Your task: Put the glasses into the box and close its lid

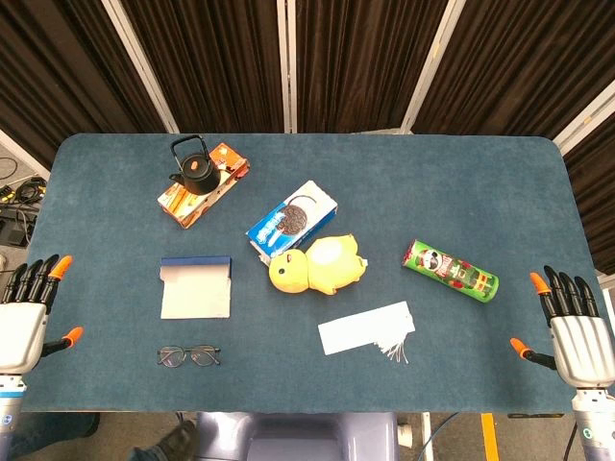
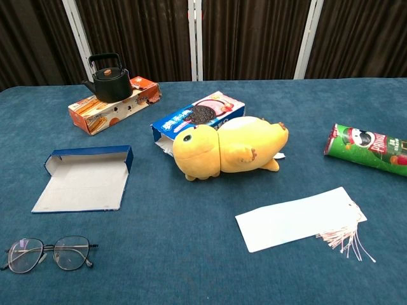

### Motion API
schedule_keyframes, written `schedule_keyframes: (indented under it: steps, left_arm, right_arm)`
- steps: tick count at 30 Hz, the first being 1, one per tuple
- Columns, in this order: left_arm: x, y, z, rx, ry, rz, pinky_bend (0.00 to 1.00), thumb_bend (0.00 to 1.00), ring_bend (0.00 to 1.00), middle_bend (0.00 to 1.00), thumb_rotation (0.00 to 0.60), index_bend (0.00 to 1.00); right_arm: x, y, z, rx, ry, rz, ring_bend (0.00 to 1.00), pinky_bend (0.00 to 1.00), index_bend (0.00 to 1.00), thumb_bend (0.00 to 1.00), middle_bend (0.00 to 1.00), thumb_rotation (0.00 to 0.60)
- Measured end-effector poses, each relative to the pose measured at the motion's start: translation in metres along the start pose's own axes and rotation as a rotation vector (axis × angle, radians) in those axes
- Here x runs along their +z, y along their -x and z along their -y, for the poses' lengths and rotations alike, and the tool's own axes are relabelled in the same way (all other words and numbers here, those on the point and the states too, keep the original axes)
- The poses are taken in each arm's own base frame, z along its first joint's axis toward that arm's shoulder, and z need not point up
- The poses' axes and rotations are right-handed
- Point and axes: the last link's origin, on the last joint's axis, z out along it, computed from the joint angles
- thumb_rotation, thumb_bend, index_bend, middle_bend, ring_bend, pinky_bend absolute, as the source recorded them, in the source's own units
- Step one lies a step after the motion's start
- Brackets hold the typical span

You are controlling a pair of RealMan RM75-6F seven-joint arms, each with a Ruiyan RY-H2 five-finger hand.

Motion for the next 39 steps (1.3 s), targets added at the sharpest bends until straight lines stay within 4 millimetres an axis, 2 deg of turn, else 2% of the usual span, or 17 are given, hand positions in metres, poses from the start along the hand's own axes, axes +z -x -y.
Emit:
schedule_keyframes:
  steps: [7,11,13,15,17,21,31,39]
  left_arm:
    - [0.0,0.004,-0.001,-0.006,0.006,0.032,0.0,0.0,0.0,0.0,0.6,0.0]
    - [-0.001,0.012,-0.01,-0.042,0.034,0.093,0.0,0.0,0.0,0.0,0.6,0.0]
    - [0.001,0.016,-0.019,-0.065,0.055,0.125,0.0,0.0,0.0,0.0,0.6,0.06]
    - [0.002,0.019,-0.03,-0.086,0.069,0.148,0.0,0.0,0.0,0.0,0.6,0.23]
    - [0.004,0.025,-0.041,-0.099,0.08,0.172,0.0,0.04,0.0,0.0,0.6,0.33]
    - [0.008,0.037,-0.061,-0.105,0.087,0.225,0.0,0.16,0.0,0.0,0.6,0.42]
    - [0.013,0.076,-0.107,-0.106,0.075,0.37,0.0,0.31,0.0,0.0,0.6,0.49]
    - [0.011,0.096,-0.128,-0.1,0.093,0.428,0.0,0.32,0.0,0.0,0.6,0.49]
  right_arm:
    - [-0.001,0.001,0.0,-0.001,0.001,0.008,0.0,0.0,0.0,0.0,0.0,0.6]
    - [0.001,-0.001,0.002,0.009,0.001,0.001,0.0,0.0,0.0,0.0,0.0,0.6]
    - [0.002,-0.001,0.002,0.009,-0.001,0.002,0.0,0.0,0.0,0.0,0.0,0.6]
    - [0.003,0.001,0.002,0.01,0.0,0.007,0.0,0.0,0.0,0.0,0.0,0.6]
    - [0.004,0.002,0.003,0.01,-0.001,0.013,0.0,0.0,0.0,0.0,0.0,0.6]
    - [0.007,0.005,0.004,0.011,-0.004,0.026,0.0,0.0,0.0,0.0,0.0,0.6]
    - [0.007,0.006,0.001,0.02,0.003,0.03,0.0,0.0,0.0,0.0,0.0,0.6]
    - [0.005,0.003,-0.003,0.03,0.014,0.028,0.0,0.0,0.0,0.0,0.0,0.6]
